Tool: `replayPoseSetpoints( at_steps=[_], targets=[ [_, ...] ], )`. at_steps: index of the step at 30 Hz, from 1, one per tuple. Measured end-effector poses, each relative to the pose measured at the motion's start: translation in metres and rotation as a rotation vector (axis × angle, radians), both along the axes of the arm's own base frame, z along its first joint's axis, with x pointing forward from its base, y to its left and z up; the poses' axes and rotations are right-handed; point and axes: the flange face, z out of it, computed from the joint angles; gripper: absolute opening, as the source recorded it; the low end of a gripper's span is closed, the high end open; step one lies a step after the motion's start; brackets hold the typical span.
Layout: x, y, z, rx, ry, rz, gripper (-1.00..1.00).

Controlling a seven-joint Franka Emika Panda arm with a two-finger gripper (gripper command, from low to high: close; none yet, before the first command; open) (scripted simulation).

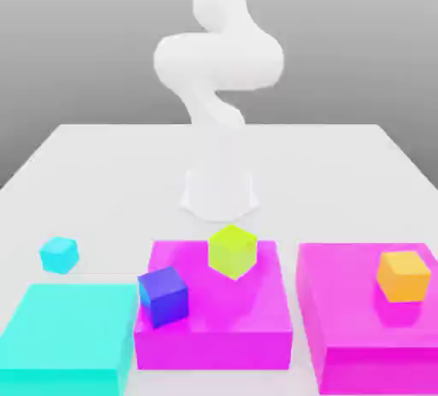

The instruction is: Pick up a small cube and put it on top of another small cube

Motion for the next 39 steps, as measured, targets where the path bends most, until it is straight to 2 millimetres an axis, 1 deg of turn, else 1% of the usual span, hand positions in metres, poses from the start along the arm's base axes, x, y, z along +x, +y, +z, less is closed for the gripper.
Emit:
replayPoseSetpoints(
  at_steps=[2, 4, 6, 9, 12, 15, 17, 18, 19, 20, 21, 27, 28, 33, 34, 36, 39],
  targets=[
    [0.021, -0.038, -0.049, 0.068, 0.068, -0.151, 0.00],
    [0.031, -0.077, -0.098, 0.133, 0.127, -0.300, 0.00],
    [0.032, -0.114, -0.146, 0.197, 0.181, -0.447, 0.00],
    [0.019, -0.165, -0.218, 0.289, 0.255, -0.668, 0.00],
    [-0.011, -0.209, -0.288, 0.380, 0.321, -0.894, 0.00],
    [-0.054, -0.241, -0.354, 0.470, 0.383, -1.124, 0.00],
    [-0.088, -0.255, -0.396, 0.529, 0.421, -1.277, 0.00],
    [-0.110, -0.264, -0.415, 0.563, 0.437, -1.368, 0.00],
    [-0.130, -0.267, -0.434, 0.593, 0.454, -1.450, 0.00],
    [-0.155, -0.273, -0.452, 0.627, 0.467, -1.544, 0.00],
    [-0.162, -0.272, -0.465, 0.638, 0.477, -1.575, 0.00],
    [-0.162, -0.266, -0.524, 0.639, 0.493, -1.586, 0.00],
    [-0.163, -0.265, -0.531, 0.640, 0.493, -1.586, -1.00],
    [-0.163, -0.266, -0.531, 0.639, 0.491, -1.586, -1.00],
    [-0.163, -0.265, -0.535, 0.640, 0.491, -1.586, -1.00],
    [-0.162, -0.266, -0.526, 0.640, 0.491, -1.586, -1.00],
    [-0.162, -0.267, -0.500, 0.639, 0.491, -1.586, -1.00]
  ],
)
